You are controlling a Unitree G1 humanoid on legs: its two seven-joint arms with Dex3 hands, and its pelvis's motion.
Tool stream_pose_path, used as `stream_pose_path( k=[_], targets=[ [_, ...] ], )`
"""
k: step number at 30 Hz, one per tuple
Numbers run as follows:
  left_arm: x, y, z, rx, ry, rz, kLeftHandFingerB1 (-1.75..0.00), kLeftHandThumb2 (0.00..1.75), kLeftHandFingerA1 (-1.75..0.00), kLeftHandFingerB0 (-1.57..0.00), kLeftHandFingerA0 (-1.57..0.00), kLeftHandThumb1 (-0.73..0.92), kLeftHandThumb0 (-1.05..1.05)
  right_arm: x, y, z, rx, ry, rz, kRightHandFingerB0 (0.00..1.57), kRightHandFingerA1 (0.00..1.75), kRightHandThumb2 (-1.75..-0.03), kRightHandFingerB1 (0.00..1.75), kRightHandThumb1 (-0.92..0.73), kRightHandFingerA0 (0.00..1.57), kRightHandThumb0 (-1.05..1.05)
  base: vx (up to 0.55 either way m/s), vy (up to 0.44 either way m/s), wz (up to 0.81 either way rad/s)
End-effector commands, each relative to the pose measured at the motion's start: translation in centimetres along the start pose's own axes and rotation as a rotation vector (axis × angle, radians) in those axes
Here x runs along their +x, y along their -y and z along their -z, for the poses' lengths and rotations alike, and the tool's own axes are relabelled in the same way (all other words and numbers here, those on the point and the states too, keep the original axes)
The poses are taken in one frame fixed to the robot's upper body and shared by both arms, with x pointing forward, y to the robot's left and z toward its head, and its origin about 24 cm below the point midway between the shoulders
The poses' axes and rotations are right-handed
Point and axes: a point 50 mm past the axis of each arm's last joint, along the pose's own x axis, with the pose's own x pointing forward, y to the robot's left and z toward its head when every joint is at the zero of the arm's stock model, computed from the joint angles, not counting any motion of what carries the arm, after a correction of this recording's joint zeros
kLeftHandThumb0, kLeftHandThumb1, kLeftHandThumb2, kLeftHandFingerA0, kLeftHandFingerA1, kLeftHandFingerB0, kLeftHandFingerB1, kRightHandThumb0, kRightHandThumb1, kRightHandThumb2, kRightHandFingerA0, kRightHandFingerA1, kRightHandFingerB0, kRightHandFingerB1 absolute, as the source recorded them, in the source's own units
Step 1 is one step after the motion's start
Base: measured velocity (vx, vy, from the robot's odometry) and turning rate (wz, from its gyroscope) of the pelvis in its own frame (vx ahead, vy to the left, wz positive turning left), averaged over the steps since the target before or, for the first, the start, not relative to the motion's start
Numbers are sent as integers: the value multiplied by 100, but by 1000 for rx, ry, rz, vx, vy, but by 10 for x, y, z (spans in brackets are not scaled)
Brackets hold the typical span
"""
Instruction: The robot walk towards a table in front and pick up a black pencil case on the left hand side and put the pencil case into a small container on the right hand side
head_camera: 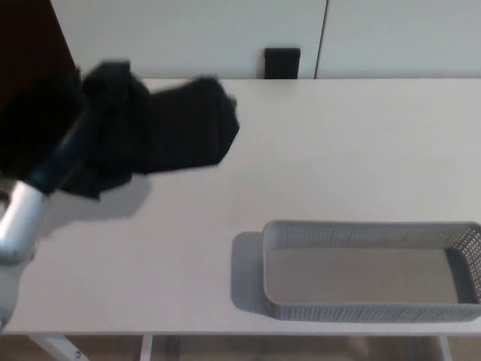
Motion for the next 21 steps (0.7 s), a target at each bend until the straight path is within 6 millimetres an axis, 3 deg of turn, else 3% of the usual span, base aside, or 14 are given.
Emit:
stream_pose_path(
  k=[1,3,6,8,10,12,15,17,19,21],
  targets=[
    [8,-14,-26,-41,80,-16,-174,54,-175,-49,-71,61,-11,-3,3,7,-19,-32,-11,40,54,-91,56,-55,30,-47,0,0,0],
    [11,-11,-56,-89,172,-7,-172,54,-175,-48,-69,60,-8,-5,1,9,-35,-37,-22,39,55,-91,56,-56,30,-47,0,0,0],
    [11,0,-77,-135,225,30,-166,55,-175,-51,-68,59,-7,-7,-1,13,-9,-46,-29,39,55,-90,56,-55,29,-44,0,0,0],
    [11,13,-97,-186,258,87,-155,50,-175,-56,-66,59,-7,-11,-3,19,-15,-60,-33,39,55,-90,56,-54,28,-44,0,0,0],
    [13,21,-107,-216,258,114,-154,50,-175,-55,-65,59,-8,-12,-3,20,-23,-66,-34,38,55,-90,56,-55,29,-46,0,0,0],
    [19,40,-131,-319,263,199,-149,46,-175,-51,-64,63,-7,-13,-5,23,-35,-67,-42,38,56,-90,56,-54,29,-45,0,0,0],
    [25,55,-148,-421,248,251,-151,47,-175,-50,-65,63,0,-12,-7,23,-27,-73,-46,38,56,-90,56,-55,31,-47,0,0,0],
    [30,63,-157,-468,216,307,-157,52,-175,-51,-63,61,-7,-10,-8,23,-20,-72,-52,38,56,-90,55,-55,31,-48,0,0,0],
    [34,70,-163,-489,206,337,-150,49,-175,-52,-67,64,-8,-9,-9,21,-16,-70,-55,38,55,-90,55,-55,31,-48,0,0,0],
    [39,82,-171,-532,181,370,-167,55,-175,-54,-71,59,-12,-7,-11,19,-26,-61,-56,39,56,-90,55,-56,33,-48,0,0,0]
  ],
)
